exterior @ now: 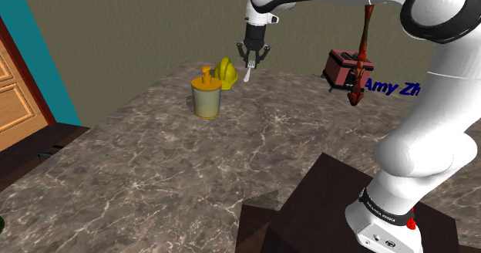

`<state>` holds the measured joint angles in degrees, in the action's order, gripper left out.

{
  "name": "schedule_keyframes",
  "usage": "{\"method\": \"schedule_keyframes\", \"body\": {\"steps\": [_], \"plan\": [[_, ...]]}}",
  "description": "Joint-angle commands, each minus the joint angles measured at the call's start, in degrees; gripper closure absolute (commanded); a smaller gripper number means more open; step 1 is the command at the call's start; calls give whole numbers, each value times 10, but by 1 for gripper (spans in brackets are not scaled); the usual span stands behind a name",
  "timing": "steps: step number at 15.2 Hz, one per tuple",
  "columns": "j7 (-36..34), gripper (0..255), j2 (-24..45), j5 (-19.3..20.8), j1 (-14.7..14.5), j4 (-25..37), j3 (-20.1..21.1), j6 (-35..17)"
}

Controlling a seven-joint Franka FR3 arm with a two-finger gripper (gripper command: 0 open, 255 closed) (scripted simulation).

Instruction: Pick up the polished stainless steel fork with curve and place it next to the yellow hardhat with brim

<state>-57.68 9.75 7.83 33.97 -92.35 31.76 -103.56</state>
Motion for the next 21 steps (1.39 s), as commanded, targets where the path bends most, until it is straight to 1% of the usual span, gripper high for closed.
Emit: {"method": "schedule_keyframes", "body": {"steps": [1, 8, 15, 21], "plan": [[21, 255, 17, 6, 10, 24, -9, 8], [92, 255, 77, 24, 43, 105, -39, 29], [155, 255, 165, 48, 61, 234, -65, 71], [152, 255, 157, 46, 70, 175, -66, 20]]}}
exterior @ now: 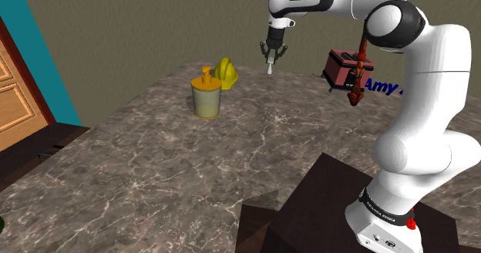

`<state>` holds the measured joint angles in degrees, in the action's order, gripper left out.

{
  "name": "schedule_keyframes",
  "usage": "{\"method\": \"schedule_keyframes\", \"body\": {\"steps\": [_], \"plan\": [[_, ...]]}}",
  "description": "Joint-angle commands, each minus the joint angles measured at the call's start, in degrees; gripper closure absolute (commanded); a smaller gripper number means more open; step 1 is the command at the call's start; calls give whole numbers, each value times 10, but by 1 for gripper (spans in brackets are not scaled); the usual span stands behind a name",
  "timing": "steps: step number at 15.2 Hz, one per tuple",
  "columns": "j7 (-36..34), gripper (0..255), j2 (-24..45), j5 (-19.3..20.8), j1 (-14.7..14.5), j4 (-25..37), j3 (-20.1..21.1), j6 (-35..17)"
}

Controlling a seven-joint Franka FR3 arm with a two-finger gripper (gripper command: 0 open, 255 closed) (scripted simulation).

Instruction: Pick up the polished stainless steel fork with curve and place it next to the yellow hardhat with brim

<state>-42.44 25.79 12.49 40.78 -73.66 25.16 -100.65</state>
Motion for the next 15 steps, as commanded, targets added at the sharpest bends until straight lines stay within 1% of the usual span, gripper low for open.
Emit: {"method": "schedule_keyframes", "body": {"steps": [1, 15], "plan": [[-1, 255, -3, -1, 3, -20, 0, -17], [-11, 255, 5, 7, 11, -117, -5, -120]]}}
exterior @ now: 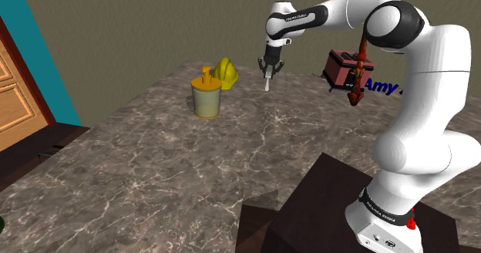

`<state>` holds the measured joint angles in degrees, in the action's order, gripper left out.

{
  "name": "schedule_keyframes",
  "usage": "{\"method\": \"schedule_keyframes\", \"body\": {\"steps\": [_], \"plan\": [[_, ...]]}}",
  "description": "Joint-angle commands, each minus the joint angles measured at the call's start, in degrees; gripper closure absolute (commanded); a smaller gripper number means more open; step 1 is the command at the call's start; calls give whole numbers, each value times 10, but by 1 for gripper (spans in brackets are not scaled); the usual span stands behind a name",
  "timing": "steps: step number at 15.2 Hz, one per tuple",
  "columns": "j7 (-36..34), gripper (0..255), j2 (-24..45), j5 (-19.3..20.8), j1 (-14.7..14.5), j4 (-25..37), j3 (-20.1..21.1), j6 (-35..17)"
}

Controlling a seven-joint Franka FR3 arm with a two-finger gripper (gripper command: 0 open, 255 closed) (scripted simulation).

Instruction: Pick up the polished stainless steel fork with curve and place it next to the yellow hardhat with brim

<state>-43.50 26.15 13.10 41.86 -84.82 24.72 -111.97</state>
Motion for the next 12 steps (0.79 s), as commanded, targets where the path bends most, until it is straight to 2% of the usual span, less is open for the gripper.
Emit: {"method": "schedule_keyframes", "body": {"steps": [1, 12], "plan": [[-1, 255, 3, 2, 1, -11, -1, -14], [-13, 255, 28, 17, 0, -59, -9, -85]]}}
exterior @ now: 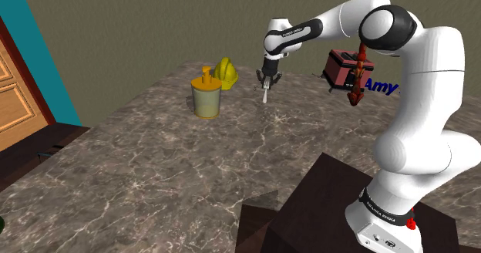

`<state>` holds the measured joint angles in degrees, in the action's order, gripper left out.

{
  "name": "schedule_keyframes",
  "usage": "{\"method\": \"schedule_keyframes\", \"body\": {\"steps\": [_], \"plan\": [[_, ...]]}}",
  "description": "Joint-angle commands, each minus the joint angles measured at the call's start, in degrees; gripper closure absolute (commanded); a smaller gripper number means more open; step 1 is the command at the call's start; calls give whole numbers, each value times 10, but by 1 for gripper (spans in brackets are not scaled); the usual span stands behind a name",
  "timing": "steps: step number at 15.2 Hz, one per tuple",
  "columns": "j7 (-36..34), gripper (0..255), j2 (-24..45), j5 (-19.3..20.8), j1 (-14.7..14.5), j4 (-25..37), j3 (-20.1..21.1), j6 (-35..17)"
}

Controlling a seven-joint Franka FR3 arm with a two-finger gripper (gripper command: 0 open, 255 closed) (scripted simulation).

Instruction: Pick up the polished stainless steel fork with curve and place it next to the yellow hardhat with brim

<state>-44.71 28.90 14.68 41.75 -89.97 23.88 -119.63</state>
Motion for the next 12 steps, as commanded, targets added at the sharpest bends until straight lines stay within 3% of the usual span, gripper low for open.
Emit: {"method": "schedule_keyframes", "body": {"steps": [1, 5, 12], "plan": [[-2, 255, 4, 3, 0, -11, -2, -14], [-7, 255, 17, 10, -2, -24, -6, -40], [-7, 255, 17, 10, -2, -24, -6, -40]]}}
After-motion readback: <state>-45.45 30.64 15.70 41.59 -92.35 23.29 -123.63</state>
